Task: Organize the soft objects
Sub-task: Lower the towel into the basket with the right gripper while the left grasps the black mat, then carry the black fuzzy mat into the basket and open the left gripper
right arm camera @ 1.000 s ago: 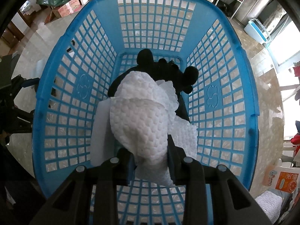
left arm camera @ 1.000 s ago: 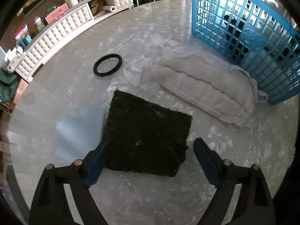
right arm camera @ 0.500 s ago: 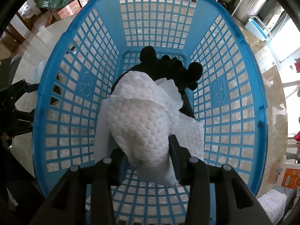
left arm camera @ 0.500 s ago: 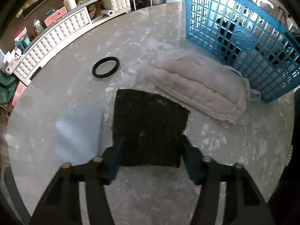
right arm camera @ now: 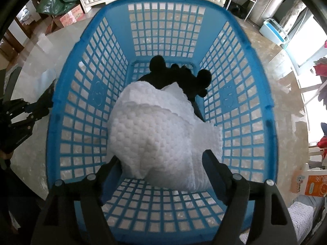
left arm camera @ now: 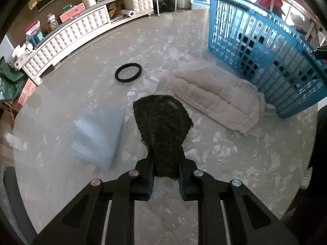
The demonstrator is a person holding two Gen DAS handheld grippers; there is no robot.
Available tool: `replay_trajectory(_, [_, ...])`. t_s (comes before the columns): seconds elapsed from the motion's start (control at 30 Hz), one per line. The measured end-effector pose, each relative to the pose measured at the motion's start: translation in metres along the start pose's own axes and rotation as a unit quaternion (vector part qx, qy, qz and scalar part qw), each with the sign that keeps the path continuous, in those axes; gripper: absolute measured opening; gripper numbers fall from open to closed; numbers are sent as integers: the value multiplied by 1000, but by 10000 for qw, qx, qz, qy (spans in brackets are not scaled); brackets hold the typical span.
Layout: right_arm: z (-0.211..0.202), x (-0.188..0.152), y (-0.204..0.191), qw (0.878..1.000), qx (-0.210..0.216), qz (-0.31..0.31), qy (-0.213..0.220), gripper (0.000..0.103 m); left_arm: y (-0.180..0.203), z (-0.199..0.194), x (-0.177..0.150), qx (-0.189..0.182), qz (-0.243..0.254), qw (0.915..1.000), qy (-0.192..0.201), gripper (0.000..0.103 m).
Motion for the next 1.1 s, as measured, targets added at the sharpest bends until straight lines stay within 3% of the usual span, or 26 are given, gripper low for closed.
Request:
replay_trajectory(0.03, [-3, -1, 0, 10000, -71, -11, 39, 84, 2, -5, 0, 1, -21, 10000, 35, 17])
replay_trajectory(0.1, [-12, -1, 3, 9996, -232, 4, 182, 101, 6, -18, 1, 8, -40, 9999, 134, 17])
replay_trajectory(0.13, [-15, -1, 3, 9996, -207, 23, 209, 103, 6, -23, 2, 11, -38, 9999, 165, 17])
replay_trajectory(0.63, [-65, -21, 15, 9957, 231, 306, 849, 103, 43, -111, 16, -104, -215, 9969, 743, 17])
replay_trajectory(0.9, [-79, -33, 28, 9904, 431, 588, 1177, 103, 65, -142, 49, -26, -99, 9955, 946, 17])
replay_trajectory(1.1, [-87, -39, 36, 9847, 380, 723, 1541, 103, 79, -143, 80, -1, 63, 9948, 1016, 17])
Point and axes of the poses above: each gripper's, at about its wrist camera, not at the fingertips, and z roughly the way its jaws point, y to its right, x to its top, the point moved 6 cm from there along z, roughly the way its jaws point, and after that the axes turned 11 degrees about z, right-handed, at the moved point
